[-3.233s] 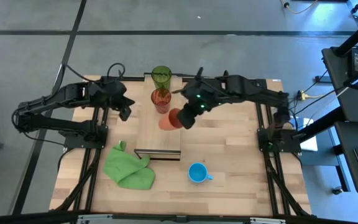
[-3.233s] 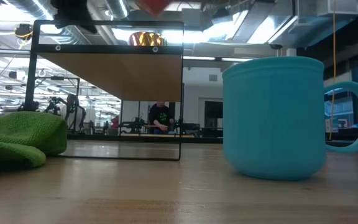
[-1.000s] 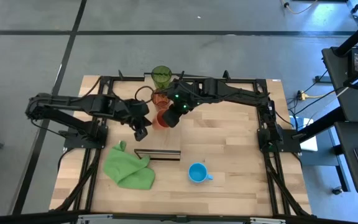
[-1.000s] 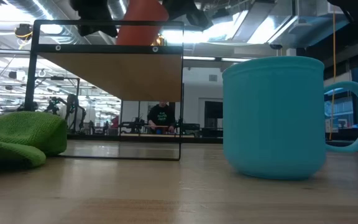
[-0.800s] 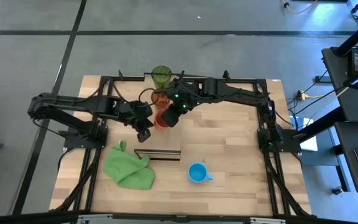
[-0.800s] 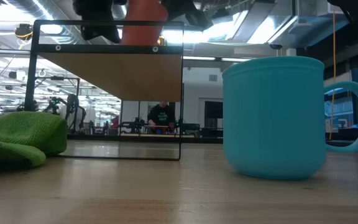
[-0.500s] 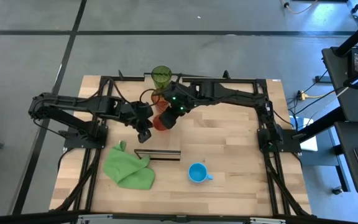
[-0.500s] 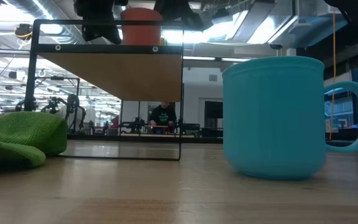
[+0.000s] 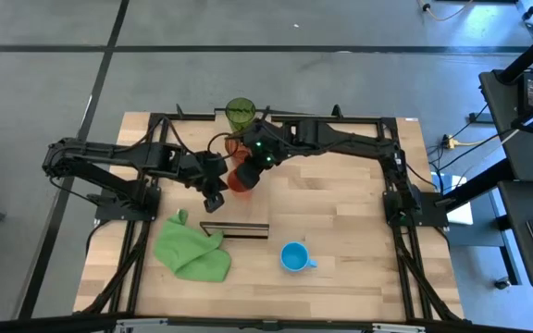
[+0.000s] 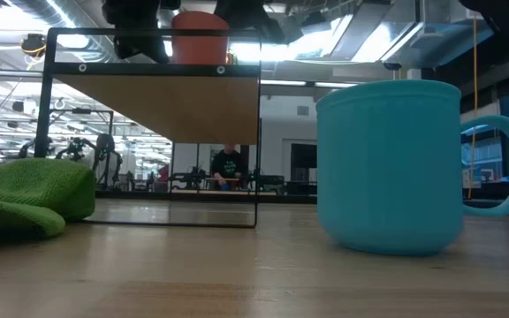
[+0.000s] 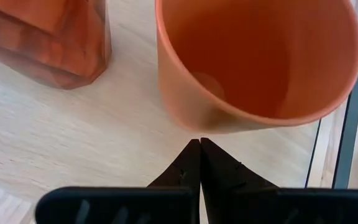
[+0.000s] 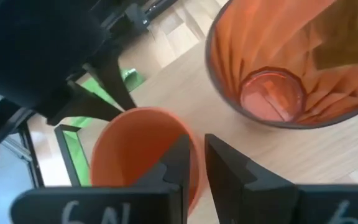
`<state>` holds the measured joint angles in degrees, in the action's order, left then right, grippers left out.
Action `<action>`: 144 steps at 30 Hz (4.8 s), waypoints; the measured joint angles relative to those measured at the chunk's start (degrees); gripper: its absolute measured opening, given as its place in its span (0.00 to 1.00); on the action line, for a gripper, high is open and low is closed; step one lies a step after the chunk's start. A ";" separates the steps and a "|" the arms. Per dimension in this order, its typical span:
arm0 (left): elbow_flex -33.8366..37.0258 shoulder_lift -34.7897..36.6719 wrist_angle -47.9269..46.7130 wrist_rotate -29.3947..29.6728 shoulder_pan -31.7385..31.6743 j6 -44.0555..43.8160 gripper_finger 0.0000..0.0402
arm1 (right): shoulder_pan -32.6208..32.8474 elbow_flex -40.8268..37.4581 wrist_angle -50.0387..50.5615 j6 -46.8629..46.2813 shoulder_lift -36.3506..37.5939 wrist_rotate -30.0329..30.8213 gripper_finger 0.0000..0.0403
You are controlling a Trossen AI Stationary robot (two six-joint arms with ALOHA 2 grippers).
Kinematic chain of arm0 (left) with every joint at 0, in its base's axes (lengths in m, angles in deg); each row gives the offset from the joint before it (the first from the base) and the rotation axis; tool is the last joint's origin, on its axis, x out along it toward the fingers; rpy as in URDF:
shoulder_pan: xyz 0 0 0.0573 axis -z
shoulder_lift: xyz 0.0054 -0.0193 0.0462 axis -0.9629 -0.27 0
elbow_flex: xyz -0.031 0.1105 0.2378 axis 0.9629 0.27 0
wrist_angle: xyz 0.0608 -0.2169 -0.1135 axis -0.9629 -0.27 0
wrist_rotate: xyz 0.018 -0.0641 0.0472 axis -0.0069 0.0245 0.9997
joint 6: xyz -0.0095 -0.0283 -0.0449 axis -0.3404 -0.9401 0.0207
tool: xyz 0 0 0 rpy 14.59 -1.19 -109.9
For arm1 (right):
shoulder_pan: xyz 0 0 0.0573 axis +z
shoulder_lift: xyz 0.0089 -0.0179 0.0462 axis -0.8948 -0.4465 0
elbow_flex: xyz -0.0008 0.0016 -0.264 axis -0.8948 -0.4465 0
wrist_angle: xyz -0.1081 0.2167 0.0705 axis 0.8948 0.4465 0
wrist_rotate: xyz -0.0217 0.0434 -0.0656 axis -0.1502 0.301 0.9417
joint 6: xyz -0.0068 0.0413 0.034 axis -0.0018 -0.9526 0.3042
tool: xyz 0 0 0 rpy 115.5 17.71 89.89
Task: Stack small to large cups/mugs on shelf
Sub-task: Put the orange cup on the shelf, then put the blue mug on the shelf
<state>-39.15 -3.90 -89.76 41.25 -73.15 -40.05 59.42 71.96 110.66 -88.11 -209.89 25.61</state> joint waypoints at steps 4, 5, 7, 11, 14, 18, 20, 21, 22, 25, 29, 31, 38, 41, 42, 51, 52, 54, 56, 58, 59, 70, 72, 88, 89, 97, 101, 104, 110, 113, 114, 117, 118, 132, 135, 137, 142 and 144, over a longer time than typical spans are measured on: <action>0.00 0.00 -1.77 -0.58 0.00 0.00 0.00 | -0.45 0.00 0.12 1.41 -0.02 0.11 0.13; 0.00 0.00 -2.36 -0.65 0.00 0.00 0.00 | -0.65 0.00 0.49 1.68 0.07 0.13 0.13; 0.00 0.00 -3.56 -0.63 0.00 0.02 0.00 | -0.77 0.00 1.74 2.64 0.71 -0.15 0.13; -0.02 1.77 -2.83 -0.28 0.00 0.88 0.00 | -0.96 0.15 11.88 2.86 3.47 -1.80 0.11; -0.04 3.41 -2.83 1.46 -0.02 1.01 0.00 | -0.43 0.11 19.94 4.30 4.02 -1.84 0.06; -0.04 5.87 -2.69 3.80 -0.04 1.03 0.00 | 0.69 -0.68 18.08 5.13 3.96 -6.14 0.02; -0.04 6.45 -2.72 4.31 -0.04 1.03 0.00 | 0.89 -2.37 14.44 4.23 3.80 -8.44 0.02; -0.04 6.49 -2.72 4.33 -0.04 1.00 0.00 | 0.91 -3.39 13.43 3.91 3.63 -9.36 0.02; -0.04 6.47 -2.75 4.31 -0.04 0.87 0.00 | 0.98 -4.37 12.16 3.61 3.56 -9.77 0.01; 0.00 6.43 -3.04 4.31 -0.04 0.11 0.00 | 1.16 -7.34 8.24 2.62 3.58 -11.26 0.01; 2.65 6.32 -0.09 4.29 -0.04 -0.85 0.00 | 1.62 -10.59 2.81 1.20 3.57 -13.53 0.01; 4.12 6.30 0.97 4.05 -0.04 -1.79 0.00 | 1.83 -11.18 1.52 0.88 3.58 -14.04 0.01; 9.58 6.29 9.33 1.81 -0.04 -3.61 0.00 | 2.04 -11.67 -1.54 0.34 3.58 -11.81 0.01; 10.49 6.29 11.21 1.16 -0.04 -3.61 0.00 | 2.04 -11.66 -2.21 -0.09 3.58 -11.64 0.01; 10.49 6.29 11.24 1.14 -0.04 -3.60 0.00 | 2.04 -11.67 -2.22 -0.09 3.58 -11.61 0.01; 10.49 6.29 11.08 1.09 -0.04 -3.57 0.00 | 0.97 -11.67 -3.21 0.87 3.58 -10.37 0.01; 10.49 6.29 11.03 1.10 -0.04 -3.56 0.00 | 0.60 -11.67 -3.19 0.87 3.58 -10.21 0.01; 10.49 6.29 10.78 1.31 -0.04 -3.56 0.00 | -0.03 -11.67 -3.15 1.02 3.58 -10.03 0.01; 10.49 6.31 10.07 1.86 -0.02 -3.56 0.00 | -0.43 -11.67 -2.81 1.08 3.58 -10.05 0.01; 10.50 6.69 8.84 2.36 -0.02 -3.56 0.00 | -0.39 -11.67 -2.05 1.16 3.58 -10.15 0.01; 10.51 6.96 8.57 2.67 -0.02 -3.56 0.00 | -0.32 -11.67 -1.71 1.18 3.58 -10.26 0.01; 10.49 12.30 3.99 5.82 -0.02 -6.01 0.00 | -0.23 -11.67 8.49 5.25 3.63 -9.42 0.04; 10.49 13.80 3.71 5.82 0.07 -7.00 0.00 | 0.73 -11.67 13.11 7.79 4.01 -9.31 0.05; 11.95 23.51 6.85 5.82 8.43 -1.86 0.00 | 13.71 -11.56 22.53 -1.15 16.50 0.89 0.38; 12.66 24.20 6.73 5.82 8.69 -1.36 0.00 | 15.11 -11.56 22.59 -4.08 16.42 2.53 0.42; 22.12 33.41 9.93 3.01 9.03 -1.06 0.00 | 23.33 -24.65 17.93 -24.97 15.78 6.10 0.54; 25.27 38.56 11.29 1.82 9.05 -3.11 0.00 | 25.71 -31.42 11.84 -32.21 16.00 6.53 0.54; 26.07 41.42 11.00 1.70 9.03 -4.00 0.00 | 26.58 -36.16 6.09 -35.77 16.02 6.07 0.54; 26.17 45.10 9.44 1.71 9.03 -4.17 0.00 | 28.49 -43.59 -0.42 -41.35 16.02 5.62 0.54; 26.18 45.79 8.56 1.71 9.03 -4.17 0.00 | 28.72 -46.06 -1.25 -42.12 16.06 5.38 0.54; 26.18 45.93 7.82 1.73 9.03 -4.17 0.00 | 28.73 -46.77 -1.26 -42.19 16.06 5.32 0.54; 26.21 45.97 6.84 2.35 9.01 -4.17 0.00 | 28.79 -48.28 -1.91 -42.21 16.09 5.17 0.54; 26.20 45.97 6.50 2.42 9.01 -4.17 0.00 | 28.83 -48.95 -1.98 -42.19 16.09 5.12 0.54; 26.20 45.97 6.25 5.07 8.96 -4.59 0.00 | 28.62 -55.06 -8.39 -40.88 16.09 2.25 0.47; 26.21 45.97 6.25 6.30 8.96 -4.61 0.00 | 28.18 -55.06 -8.21 -38.31 16.09 0.97 0.32; 26.20 45.97 6.25 7.13 8.96 -4.61 0.00 | 27.87 -55.06 -8.05 -37.03 16.09 1.01 0.20; 26.19 45.99 6.25 7.32 8.96 -4.88 0.00 | 26.03 -54.21 -6.22 -31.94 16.06 0.99 0.04; 26.21 45.98 6.27 7.32 8.95 -5.09 0.00 | 24.48 -52.96 -5.60 -28.86 16.06 0.29 0.04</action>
<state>-12.94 42.07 -83.50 48.57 -64.19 -45.14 83.91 19.00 105.06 -116.97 -193.83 25.91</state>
